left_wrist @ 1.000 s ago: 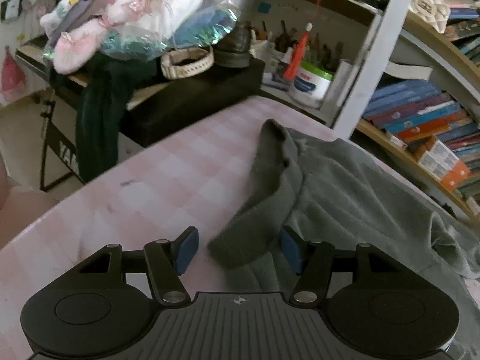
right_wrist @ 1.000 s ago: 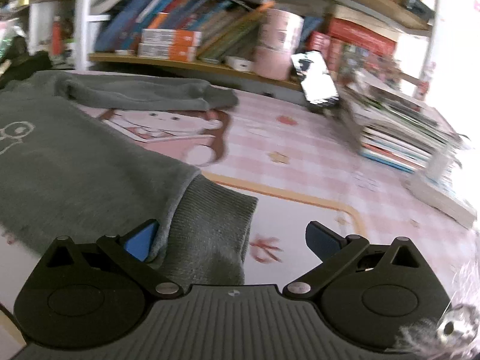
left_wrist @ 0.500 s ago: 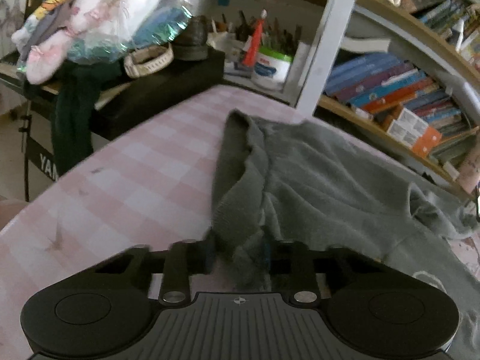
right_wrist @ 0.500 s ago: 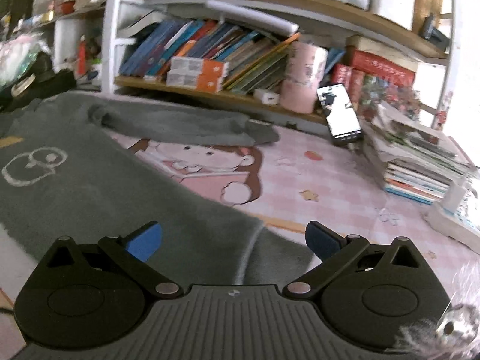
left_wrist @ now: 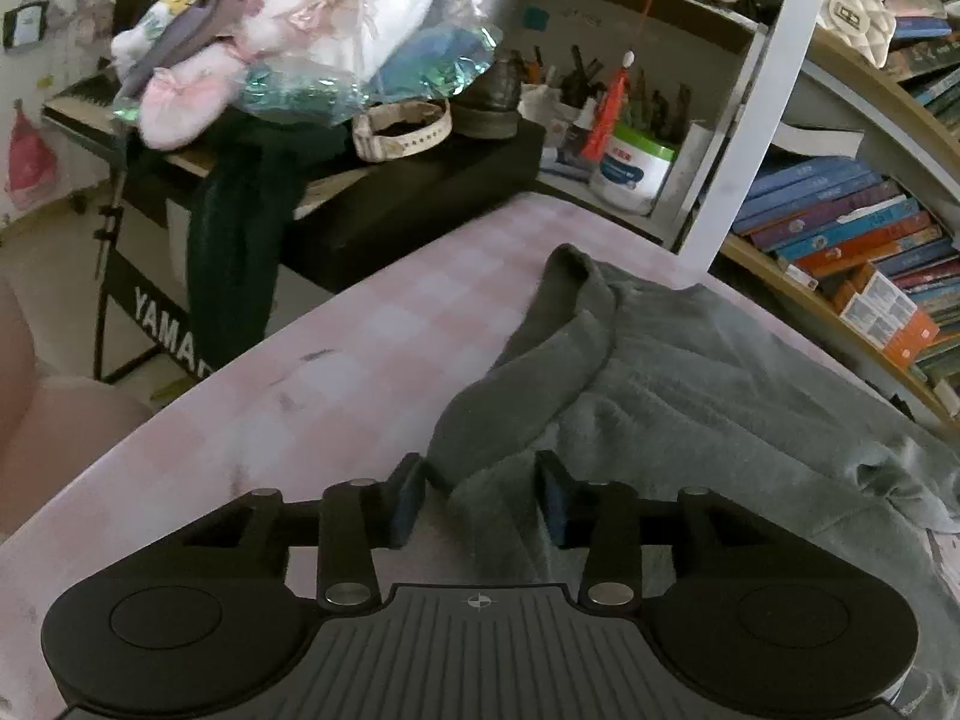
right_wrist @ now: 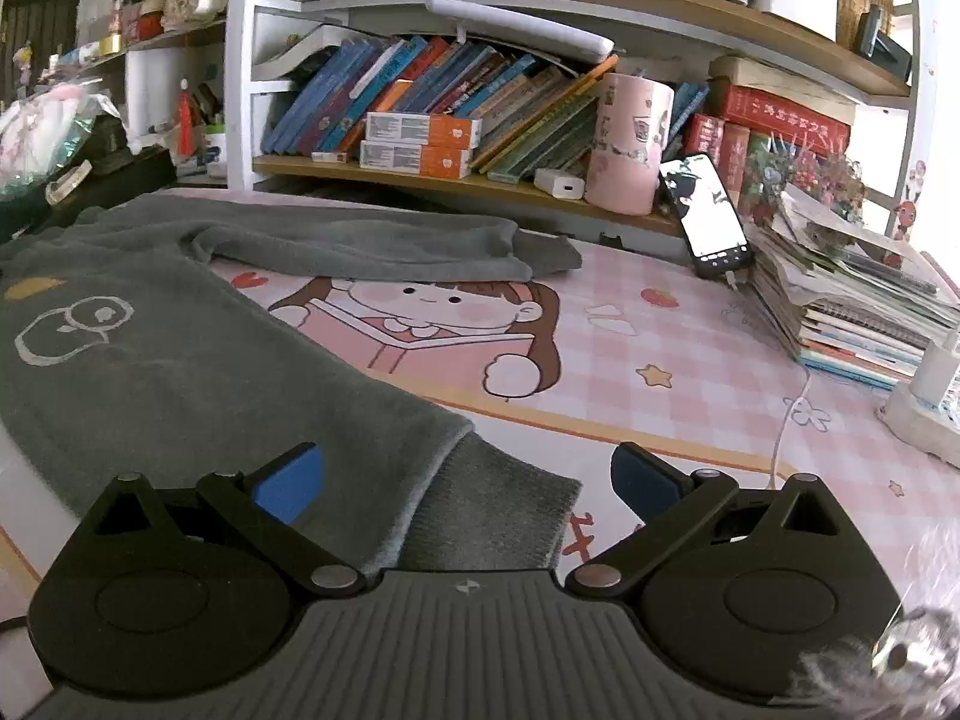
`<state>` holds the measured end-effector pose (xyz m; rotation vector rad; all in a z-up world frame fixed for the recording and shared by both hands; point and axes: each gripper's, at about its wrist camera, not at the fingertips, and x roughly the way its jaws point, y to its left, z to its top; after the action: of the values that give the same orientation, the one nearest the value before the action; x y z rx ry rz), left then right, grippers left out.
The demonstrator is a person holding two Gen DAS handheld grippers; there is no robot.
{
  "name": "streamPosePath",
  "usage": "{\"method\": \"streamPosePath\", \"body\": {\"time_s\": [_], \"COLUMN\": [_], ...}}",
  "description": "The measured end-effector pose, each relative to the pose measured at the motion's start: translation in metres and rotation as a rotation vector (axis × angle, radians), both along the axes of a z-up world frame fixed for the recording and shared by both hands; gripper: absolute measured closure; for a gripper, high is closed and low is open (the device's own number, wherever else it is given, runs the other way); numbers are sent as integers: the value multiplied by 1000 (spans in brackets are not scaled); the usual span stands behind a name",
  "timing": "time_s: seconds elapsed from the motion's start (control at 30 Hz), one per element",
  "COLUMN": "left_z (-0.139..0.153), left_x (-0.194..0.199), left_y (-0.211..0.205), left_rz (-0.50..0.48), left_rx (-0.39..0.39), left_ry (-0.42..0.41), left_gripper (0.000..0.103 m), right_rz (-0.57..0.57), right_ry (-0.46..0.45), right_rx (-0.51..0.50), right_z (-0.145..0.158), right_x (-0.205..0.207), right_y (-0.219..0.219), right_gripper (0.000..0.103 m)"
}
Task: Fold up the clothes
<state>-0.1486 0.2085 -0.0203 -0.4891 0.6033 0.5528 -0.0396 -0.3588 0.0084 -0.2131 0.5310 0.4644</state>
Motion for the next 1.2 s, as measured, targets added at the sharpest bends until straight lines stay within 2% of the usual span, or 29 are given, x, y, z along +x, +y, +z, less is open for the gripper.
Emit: {"method": "streamPosePath", "body": {"time_s": [0.13, 0.23, 0.3, 0.33, 0.37, 0.63, 0.73, 0.87, 1.03, 1.17, 1.2], "left_z": [-2, -7, -10, -11, -12, -4, -10, -13, -12, -8, -4], "left_x": [-9, -15, -14, -13, -12, -3, -5, -8, -9, -9, -9], "left_y": [0, 8, 14, 17, 19, 31, 32, 24, 16, 11, 4], "left_rz": [-16, -1, 13, 19, 24, 40, 35, -4, -22, -11, -18], "left_rx": [-86, -198, -223, -235, -235, -124, -134, -146, -124, -77, -33], "left_ry": [-46, -124, -138, -145, -149, -139, -124, -125, -116, -106, -107], "left_gripper": [62, 65, 69, 84, 89, 89, 89, 88, 88, 88, 89], "right_rz": [-41, -53, -56, -58, -60, 19, -19, -132, -152, -117, -115], "right_ry": [29, 63, 80, 89, 96, 107, 102, 57, 29, 23, 25], "right_rx": [-21, -40, -21, -12, -4, 8, 12, -21, -63, -19, -22], "right_z": [-7, -16, -18, -18, -18, -18, -18, -18, -17, -10, -11], "right_x": [8, 10, 8, 7, 6, -9, -4, 5, 4, 1, 1], "right_y": [-2, -2, -6, -8, -10, 5, 1, -7, -4, -6, -4], "right_gripper": [0, 0, 0, 0, 0, 0, 0, 0, 0, 0, 0]}}
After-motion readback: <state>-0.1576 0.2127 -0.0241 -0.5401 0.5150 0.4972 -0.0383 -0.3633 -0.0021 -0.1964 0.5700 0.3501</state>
